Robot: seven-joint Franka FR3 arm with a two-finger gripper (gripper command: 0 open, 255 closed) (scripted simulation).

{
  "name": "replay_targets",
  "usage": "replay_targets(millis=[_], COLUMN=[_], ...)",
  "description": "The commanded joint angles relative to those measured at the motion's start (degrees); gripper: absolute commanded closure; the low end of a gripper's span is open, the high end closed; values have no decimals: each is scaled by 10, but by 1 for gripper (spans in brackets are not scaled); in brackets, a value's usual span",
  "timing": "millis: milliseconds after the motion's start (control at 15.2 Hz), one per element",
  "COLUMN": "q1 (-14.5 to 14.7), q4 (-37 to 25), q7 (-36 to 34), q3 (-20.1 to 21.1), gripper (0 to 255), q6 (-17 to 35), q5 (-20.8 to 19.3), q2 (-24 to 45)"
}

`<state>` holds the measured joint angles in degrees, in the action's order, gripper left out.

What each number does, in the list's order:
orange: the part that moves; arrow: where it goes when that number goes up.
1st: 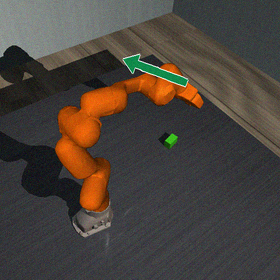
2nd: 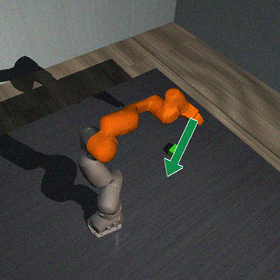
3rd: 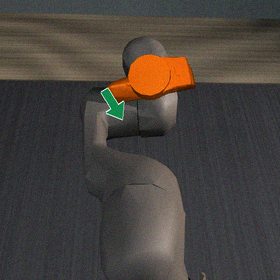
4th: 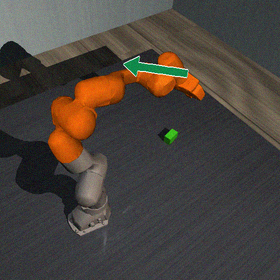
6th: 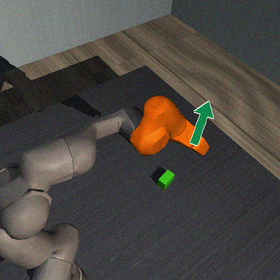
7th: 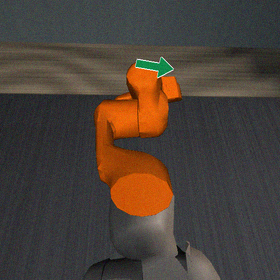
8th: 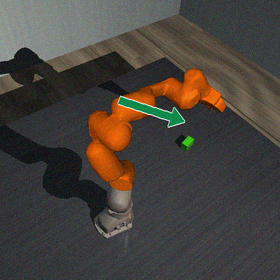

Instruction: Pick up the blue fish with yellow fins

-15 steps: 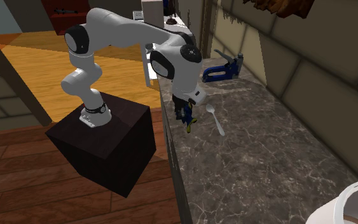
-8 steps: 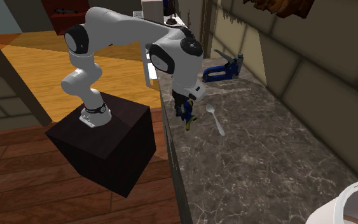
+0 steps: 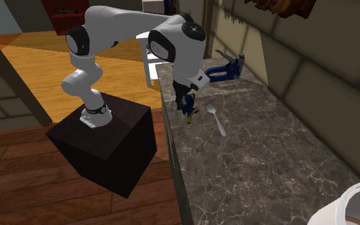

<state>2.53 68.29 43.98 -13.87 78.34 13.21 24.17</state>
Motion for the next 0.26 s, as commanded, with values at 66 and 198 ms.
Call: replay_targets(millis=[66,198], q1=[-5,-5], q4=[-37,-39], q7=[-3,-3], q3=[0,0], gripper=[255,255], q6=[-28,-29], q5=[3,3], q2=[9,10])
